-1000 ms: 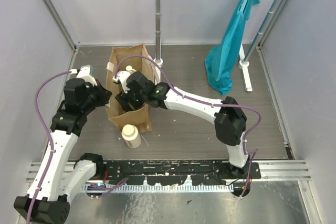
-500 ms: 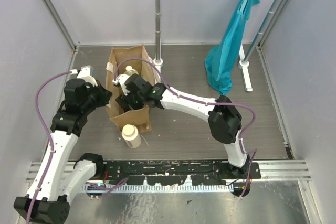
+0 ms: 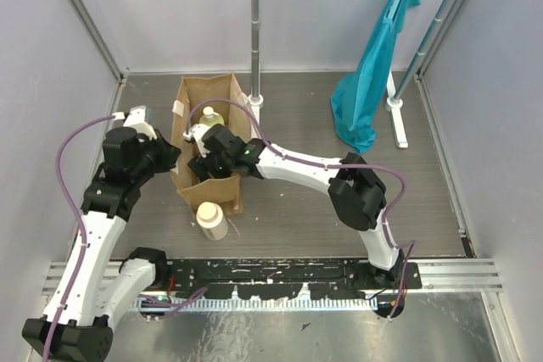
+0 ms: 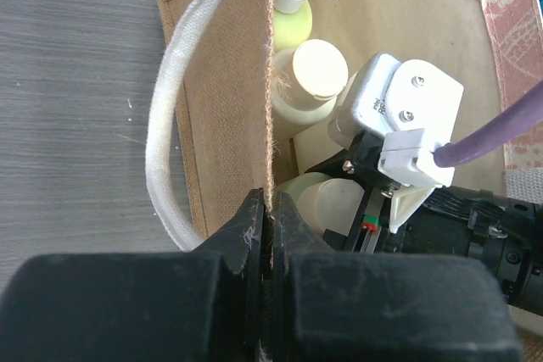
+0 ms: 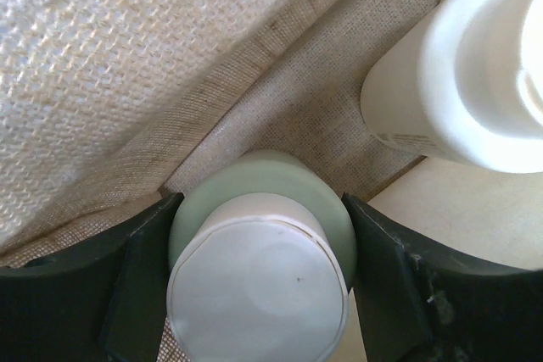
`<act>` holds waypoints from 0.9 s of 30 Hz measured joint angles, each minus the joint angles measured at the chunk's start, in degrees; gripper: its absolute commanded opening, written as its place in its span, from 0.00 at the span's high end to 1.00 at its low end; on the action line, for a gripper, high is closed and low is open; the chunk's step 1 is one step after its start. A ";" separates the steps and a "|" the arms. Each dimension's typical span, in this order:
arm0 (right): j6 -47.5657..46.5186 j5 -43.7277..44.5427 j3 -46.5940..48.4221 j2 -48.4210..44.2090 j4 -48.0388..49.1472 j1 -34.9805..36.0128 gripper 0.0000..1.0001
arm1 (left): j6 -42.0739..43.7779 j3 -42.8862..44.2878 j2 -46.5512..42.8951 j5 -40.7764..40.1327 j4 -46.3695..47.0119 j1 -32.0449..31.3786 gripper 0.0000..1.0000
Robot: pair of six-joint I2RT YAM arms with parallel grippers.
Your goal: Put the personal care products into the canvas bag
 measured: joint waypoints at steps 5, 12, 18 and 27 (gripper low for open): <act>0.07 0.09 -0.11 0.24 1.11 0.00 0.76 | 0.02 0.00 0.00 0.00 0.09 0.00 1.00; 0.20 0.35 0.07 0.24 0.70 0.00 0.26 | 0.00 0.00 0.00 0.00 0.09 0.00 1.00; 0.68 1.81 1.88 0.24 -3.13 0.04 0.00 | 0.00 0.00 0.02 0.00 0.13 0.00 1.00; -0.04 5.07 16.26 -1.36 -12.74 0.09 0.00 | 0.02 0.00 0.87 -0.15 0.83 0.02 1.00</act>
